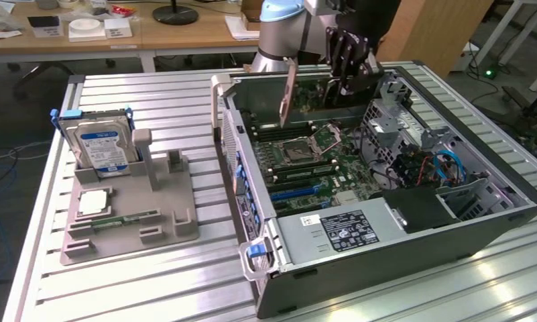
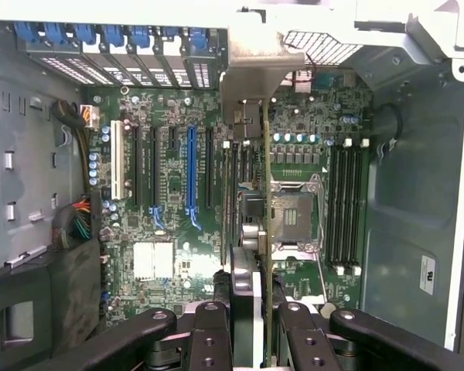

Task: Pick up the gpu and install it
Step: 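Insert the gpu into the slot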

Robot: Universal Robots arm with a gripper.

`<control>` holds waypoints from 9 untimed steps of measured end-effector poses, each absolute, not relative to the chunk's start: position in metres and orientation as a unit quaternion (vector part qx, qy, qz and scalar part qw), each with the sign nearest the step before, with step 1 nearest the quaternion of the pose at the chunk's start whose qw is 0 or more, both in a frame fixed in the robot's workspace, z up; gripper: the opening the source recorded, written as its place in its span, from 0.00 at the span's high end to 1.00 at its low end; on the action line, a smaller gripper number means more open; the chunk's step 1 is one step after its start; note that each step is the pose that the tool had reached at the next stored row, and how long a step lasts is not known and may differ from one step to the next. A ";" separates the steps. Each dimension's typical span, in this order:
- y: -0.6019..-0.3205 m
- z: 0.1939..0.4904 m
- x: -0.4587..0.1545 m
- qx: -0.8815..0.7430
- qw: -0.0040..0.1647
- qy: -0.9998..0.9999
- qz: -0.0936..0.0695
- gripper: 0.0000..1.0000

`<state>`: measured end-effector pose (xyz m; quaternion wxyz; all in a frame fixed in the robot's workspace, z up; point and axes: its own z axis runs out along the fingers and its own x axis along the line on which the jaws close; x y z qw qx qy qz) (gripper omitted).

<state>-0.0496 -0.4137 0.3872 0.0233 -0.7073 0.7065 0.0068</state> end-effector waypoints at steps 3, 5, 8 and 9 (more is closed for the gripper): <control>-0.414 0.386 -0.050 -0.707 0.024 0.706 0.006 0.72; -0.414 0.385 -0.050 -0.707 0.025 0.706 0.005 0.72; -0.414 0.384 -0.050 -0.707 0.025 0.706 0.005 0.72; -0.414 0.384 -0.049 -0.707 0.025 0.706 0.005 0.72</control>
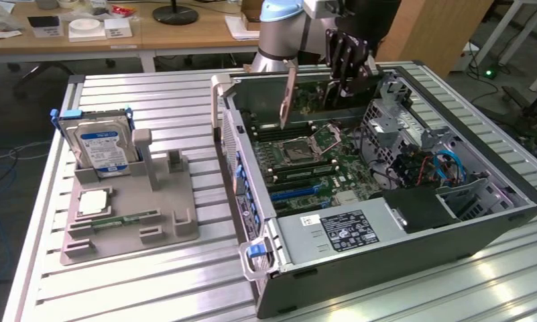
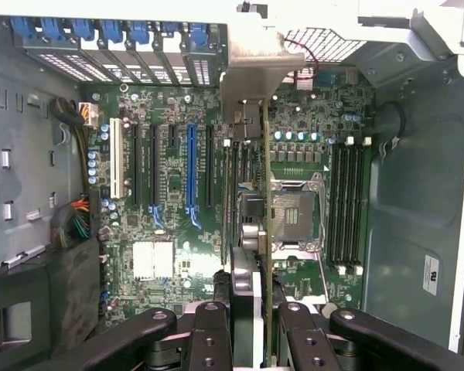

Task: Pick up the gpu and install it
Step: 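Insert the gpu into the slot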

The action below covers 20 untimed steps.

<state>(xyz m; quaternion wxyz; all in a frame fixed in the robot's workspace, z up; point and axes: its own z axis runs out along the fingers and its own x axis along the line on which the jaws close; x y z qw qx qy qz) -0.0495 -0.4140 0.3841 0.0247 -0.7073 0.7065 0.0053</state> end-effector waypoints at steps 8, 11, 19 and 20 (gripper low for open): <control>-0.418 0.380 -0.049 -0.707 0.024 0.707 0.006 0.72; -0.418 0.377 -0.049 -0.707 0.024 0.707 0.006 0.72; -0.420 0.366 -0.049 -0.707 0.024 0.707 0.007 0.72; -0.421 0.366 -0.049 -0.707 0.023 0.707 0.007 0.72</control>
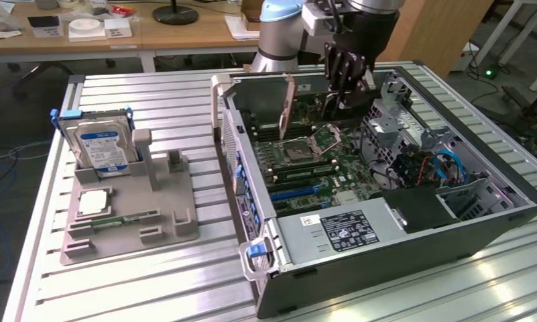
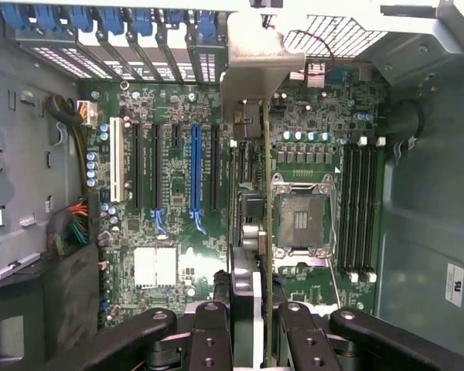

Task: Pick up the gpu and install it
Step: 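Insert the gpu into the slot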

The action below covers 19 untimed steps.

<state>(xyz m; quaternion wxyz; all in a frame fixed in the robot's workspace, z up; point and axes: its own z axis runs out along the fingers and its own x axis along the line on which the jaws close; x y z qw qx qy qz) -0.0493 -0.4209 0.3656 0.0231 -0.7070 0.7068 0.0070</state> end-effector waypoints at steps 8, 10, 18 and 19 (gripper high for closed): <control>-0.421 0.361 -0.049 -0.701 0.018 0.713 0.006 0.72; -0.421 0.359 -0.049 -0.694 0.018 0.720 0.006 0.72; -0.426 0.353 -0.050 -0.686 0.018 0.727 0.006 0.72; -0.427 0.353 -0.050 -0.686 0.018 0.728 0.006 0.72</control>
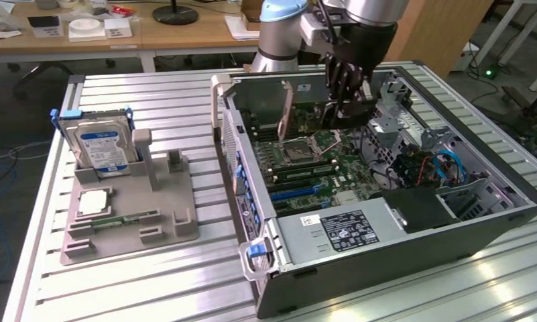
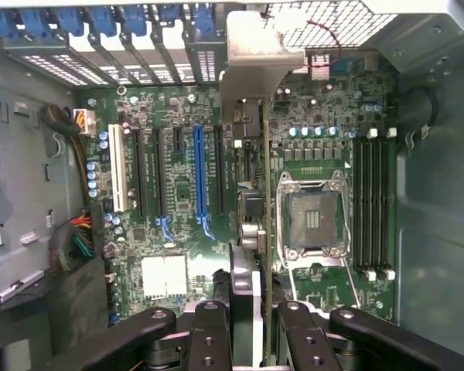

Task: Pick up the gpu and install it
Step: 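Insert the gpu into the slot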

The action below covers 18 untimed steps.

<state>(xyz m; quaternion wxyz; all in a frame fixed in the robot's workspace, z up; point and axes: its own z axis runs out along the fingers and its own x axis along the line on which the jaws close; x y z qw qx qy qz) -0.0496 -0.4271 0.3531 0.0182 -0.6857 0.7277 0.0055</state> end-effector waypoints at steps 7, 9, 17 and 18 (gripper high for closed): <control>-0.432 0.352 -0.052 -0.683 0.018 0.730 0.005 0.72; -0.432 0.350 -0.056 -0.683 0.018 0.730 0.005 0.72; -0.432 0.345 -0.060 -0.682 0.019 0.731 0.006 0.72; -0.432 0.345 -0.060 -0.682 0.019 0.731 0.006 0.72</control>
